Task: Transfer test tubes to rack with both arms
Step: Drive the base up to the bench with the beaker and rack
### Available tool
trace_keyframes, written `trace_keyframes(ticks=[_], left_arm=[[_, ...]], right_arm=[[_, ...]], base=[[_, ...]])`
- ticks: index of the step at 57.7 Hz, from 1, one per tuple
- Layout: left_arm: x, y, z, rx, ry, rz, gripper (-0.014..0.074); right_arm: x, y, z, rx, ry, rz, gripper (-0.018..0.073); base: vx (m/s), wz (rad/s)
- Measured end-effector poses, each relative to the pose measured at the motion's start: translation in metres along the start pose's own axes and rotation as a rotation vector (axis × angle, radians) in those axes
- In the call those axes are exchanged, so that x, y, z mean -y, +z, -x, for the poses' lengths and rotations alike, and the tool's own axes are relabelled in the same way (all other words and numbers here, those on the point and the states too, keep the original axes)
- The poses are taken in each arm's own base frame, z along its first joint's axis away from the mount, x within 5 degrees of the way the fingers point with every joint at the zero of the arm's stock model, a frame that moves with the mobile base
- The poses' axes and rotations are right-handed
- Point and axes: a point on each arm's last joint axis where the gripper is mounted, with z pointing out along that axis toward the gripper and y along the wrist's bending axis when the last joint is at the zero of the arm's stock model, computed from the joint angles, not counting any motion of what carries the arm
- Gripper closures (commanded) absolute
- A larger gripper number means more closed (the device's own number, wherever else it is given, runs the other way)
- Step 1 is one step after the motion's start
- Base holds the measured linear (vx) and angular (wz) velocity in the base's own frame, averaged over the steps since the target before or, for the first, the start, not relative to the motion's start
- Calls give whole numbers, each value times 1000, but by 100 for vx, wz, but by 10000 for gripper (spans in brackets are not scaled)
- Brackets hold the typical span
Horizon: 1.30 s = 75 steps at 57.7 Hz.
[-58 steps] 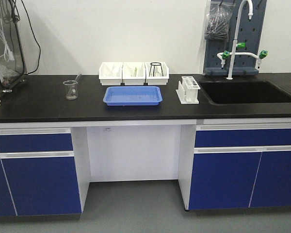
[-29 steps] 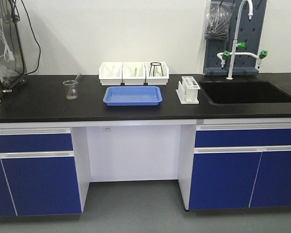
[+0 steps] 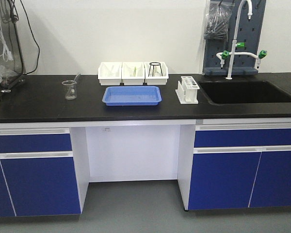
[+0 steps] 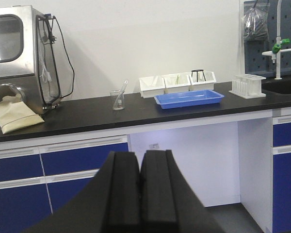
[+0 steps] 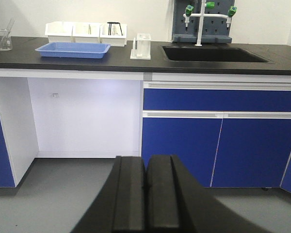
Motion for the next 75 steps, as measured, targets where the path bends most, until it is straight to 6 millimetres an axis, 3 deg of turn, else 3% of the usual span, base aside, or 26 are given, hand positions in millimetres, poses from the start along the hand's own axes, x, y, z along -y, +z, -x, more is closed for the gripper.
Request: trace_keyframes(ticks=[75], left_arm=[[0, 0, 0, 0, 0, 0, 617]], right_arm=[[0, 0, 0, 0, 0, 0, 567]], base=[[16, 1]])
